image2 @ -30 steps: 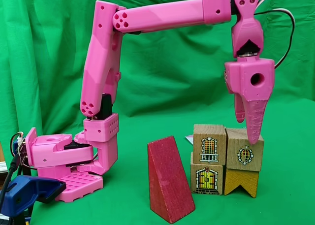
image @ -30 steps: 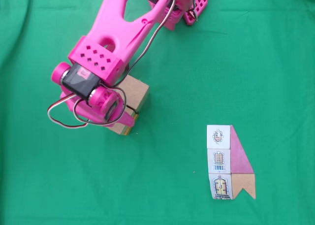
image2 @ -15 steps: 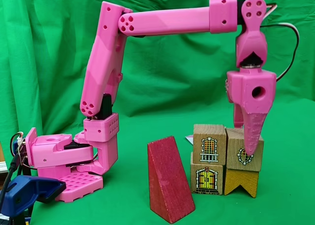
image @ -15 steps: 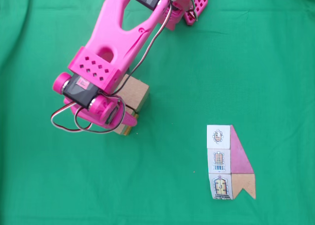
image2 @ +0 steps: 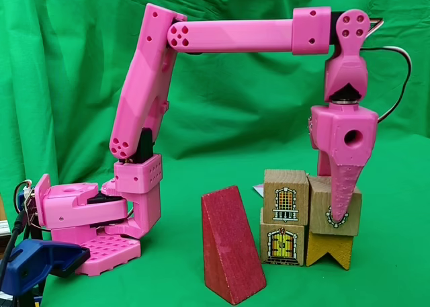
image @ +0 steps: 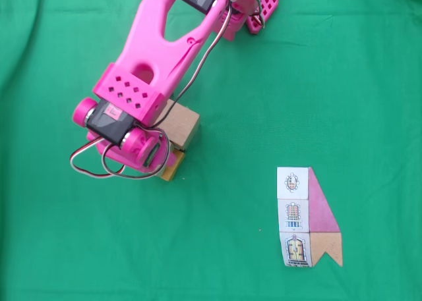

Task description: Grasp some building blocks and build the house on the picture.

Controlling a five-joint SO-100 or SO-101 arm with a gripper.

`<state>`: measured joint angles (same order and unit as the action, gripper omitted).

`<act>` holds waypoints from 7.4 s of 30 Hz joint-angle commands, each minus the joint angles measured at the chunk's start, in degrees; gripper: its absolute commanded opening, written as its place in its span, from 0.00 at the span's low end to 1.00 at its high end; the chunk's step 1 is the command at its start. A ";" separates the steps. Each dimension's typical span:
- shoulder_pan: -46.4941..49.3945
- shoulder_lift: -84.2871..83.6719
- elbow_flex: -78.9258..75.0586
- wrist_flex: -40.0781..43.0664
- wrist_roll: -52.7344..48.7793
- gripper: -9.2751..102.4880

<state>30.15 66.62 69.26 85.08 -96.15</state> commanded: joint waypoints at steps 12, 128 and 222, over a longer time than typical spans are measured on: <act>-0.18 0.53 -1.93 -0.18 0.35 0.34; -3.52 25.58 0.35 21.09 0.35 0.25; 7.56 42.01 7.82 20.74 0.35 0.39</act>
<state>35.68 106.44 77.34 101.69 -96.33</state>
